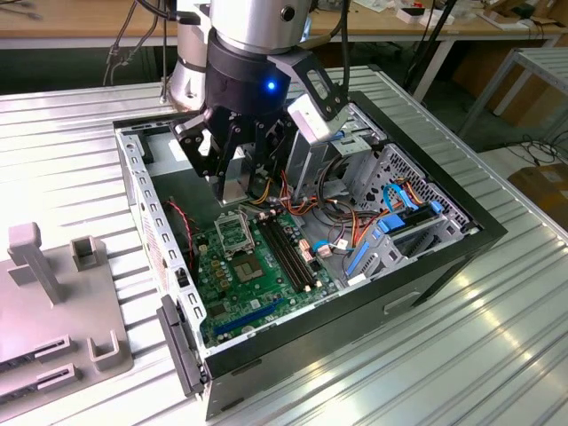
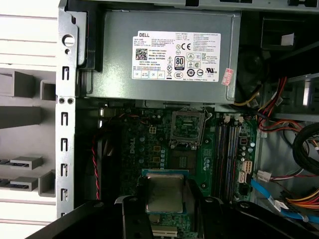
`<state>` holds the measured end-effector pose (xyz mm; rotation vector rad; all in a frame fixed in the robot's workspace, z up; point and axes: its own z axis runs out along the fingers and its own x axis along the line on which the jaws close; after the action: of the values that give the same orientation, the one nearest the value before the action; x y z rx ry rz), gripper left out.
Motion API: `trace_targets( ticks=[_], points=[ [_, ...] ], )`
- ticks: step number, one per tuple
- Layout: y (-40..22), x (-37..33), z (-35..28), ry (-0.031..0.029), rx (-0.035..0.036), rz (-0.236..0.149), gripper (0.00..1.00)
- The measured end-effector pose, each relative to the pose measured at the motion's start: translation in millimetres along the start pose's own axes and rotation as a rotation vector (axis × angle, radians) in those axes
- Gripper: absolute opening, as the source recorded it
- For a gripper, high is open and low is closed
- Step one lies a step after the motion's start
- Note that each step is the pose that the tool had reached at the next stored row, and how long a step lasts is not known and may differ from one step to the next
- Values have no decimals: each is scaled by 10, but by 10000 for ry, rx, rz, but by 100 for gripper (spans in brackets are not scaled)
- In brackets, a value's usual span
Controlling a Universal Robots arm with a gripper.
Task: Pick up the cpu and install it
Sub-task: 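Place the cpu into insertion slot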
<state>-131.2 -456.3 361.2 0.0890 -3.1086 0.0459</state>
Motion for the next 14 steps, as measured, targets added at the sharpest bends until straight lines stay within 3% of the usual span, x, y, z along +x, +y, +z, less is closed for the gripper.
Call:
trace_targets(
  ticks=[10,13,14],
  points=[
    [0,-15,24,-1,0,-1,41],
    [-2,-75,67,0,3,44,41],
    [-4,-125,98,2,3,71,41]
  ],
)
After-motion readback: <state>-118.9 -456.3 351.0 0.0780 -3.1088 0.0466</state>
